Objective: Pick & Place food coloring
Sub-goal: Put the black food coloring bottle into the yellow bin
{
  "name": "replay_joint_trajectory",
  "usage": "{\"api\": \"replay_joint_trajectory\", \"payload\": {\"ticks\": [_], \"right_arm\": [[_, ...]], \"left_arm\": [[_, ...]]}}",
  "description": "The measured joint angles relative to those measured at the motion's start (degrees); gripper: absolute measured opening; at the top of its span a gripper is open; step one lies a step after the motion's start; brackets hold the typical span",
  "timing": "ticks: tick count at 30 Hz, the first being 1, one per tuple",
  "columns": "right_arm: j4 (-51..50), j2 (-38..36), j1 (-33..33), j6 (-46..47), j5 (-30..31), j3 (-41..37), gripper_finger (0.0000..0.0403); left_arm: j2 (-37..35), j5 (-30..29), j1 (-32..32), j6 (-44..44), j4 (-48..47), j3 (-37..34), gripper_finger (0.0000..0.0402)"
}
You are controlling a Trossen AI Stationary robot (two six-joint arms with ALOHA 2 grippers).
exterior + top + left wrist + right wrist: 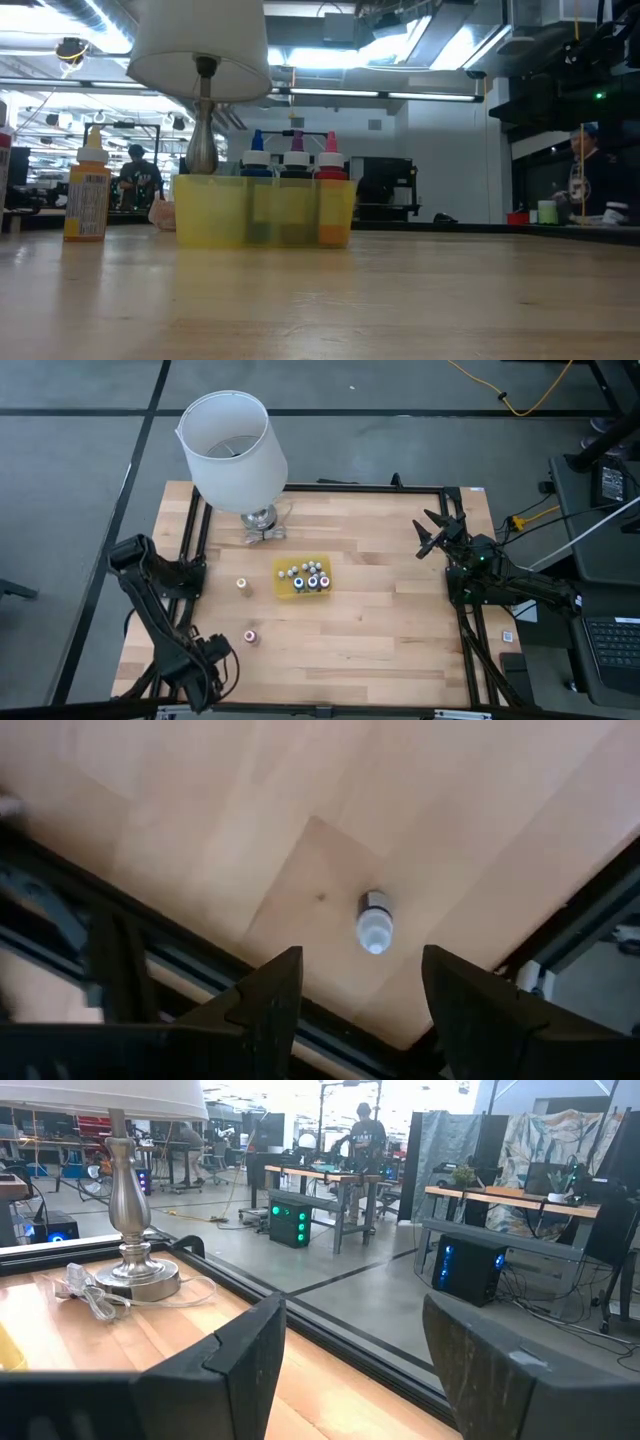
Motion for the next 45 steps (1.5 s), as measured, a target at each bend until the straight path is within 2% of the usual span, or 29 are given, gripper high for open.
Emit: {"api": "replay_joint_trajectory", "payload": {"ticks": [13,26,36,45], "right_arm": [[0.00,0.02,0.00,-0.01,0.00,-0.01,0.0236],[0.00,0.01,-0.01,-0.01,0.00,0.01,0.0236],[0.00,0.01,0.00,-0.01,0.00,-0.01,0.0236],[0.00,0.00,-0.01,-0.01,0.00,-0.01,0.0236]], "left_arm": [[6.46,-0.03,-3.68,-5.95,5.25,-0.02,0.0198],[11.31,-1.05,-3.90,-3.87,7.49,-0.02,0.0198],[11.37,-1.07,-3.90,-2.92,7.47,-0.04,0.0198],[11.37,-1.27,-3.90,-2.16,6.99,-0.04,0.0154]]}}
